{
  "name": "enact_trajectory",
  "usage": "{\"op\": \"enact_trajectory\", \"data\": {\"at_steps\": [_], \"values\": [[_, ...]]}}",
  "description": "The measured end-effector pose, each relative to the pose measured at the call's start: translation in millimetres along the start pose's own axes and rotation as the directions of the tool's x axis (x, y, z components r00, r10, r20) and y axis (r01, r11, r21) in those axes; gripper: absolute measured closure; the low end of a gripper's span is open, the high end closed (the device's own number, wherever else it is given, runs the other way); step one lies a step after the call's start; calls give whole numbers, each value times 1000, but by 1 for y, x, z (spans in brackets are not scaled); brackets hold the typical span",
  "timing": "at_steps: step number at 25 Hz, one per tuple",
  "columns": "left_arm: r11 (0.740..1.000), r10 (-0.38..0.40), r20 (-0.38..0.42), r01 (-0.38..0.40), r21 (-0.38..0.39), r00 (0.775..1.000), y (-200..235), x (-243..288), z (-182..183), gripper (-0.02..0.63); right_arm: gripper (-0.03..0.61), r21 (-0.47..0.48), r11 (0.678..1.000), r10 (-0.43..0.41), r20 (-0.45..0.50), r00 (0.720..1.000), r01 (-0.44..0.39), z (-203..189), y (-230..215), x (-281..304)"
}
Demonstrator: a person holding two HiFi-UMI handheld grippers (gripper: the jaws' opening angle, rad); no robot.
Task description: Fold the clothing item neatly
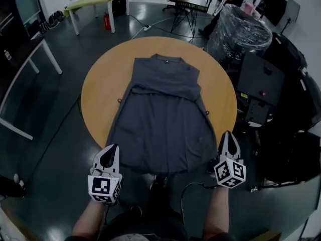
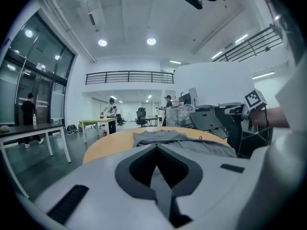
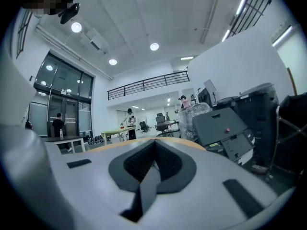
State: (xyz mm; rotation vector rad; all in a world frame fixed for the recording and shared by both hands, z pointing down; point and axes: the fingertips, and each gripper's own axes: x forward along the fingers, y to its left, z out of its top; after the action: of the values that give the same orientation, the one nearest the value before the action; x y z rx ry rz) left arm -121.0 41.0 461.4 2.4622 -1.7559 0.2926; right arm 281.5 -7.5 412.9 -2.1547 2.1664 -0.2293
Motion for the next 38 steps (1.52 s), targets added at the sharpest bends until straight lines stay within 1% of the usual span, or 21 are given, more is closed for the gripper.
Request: {"op": "enact_trajectory", "data": {"at_steps": [3, 5, 8, 12, 15, 19, 21, 23, 26, 28, 31, 34, 38], "values": [[1000, -17, 8, 17, 9, 1000, -6, -51, -11, 606, 588, 9, 1000, -13, 10, 1000, 13, 0, 8, -70], [1000, -27, 7, 27, 4, 1000, -11, -79, -22, 606, 588, -8, 1000, -20, -7, 1000, 20, -9, 11, -113], [999, -54, 9, 54, 1, 998, -23, -115, -39, 606, 588, -30, 998, -58, -42, 997, 56, -28, 6, -171], [996, -80, 23, 81, -25, 997, -37, -153, -58, 606, 588, -39, 995, -96, -68, 993, 93, -52, 4, -234], [994, -97, 10, 97, -57, 995, -47, -177, -69, 606, 588, -35, 996, -84, -90, 992, 81, -64, 17, -269], [990, -119, -5, 118, -75, 993, -60, -200, -72, 606, 588, -26, 998, -65, -86, 994, 63, -64, 27, -297], [991, -114, -9, 113, -69, 993, -63, -206, -75, 606, 588, -16, 997, -74, -88, 993, 73, -68, 24, -303], [994, -93, -16, 91, -59, 996, -65, -212, -79, 606, 588, -2, 997, -75, -101, 992, 75, -75, 22, -308], [999, -39, -28, 39, -20, 999, -70, -225, -86, 606, 588, 17, 998, -54, -124, 991, 57, -85, 16, -318], [1000, -9, -24, 9, 10, 1000, -81, -234, -86, 606, 588, 4, 1000, -25, -137, 990, 25, -86, 12, -326], [999, -10, -14, 11, 40, 1000, -105, -244, -85, 606, 588, -26, 999, 15, -160, 987, -19, -90, 2, -343], [997, -16, -17, 17, 76, 1000, -129, -247, -91, 606, 588, -24, 999, 42, -205, 978, -48, -109, -10, -357], [999, -23, -20, 24, 44, 1000, -148, -240, -108, 606, 586, -51, 995, 69, -289, 955, -88, -142, -23, -355]]}}
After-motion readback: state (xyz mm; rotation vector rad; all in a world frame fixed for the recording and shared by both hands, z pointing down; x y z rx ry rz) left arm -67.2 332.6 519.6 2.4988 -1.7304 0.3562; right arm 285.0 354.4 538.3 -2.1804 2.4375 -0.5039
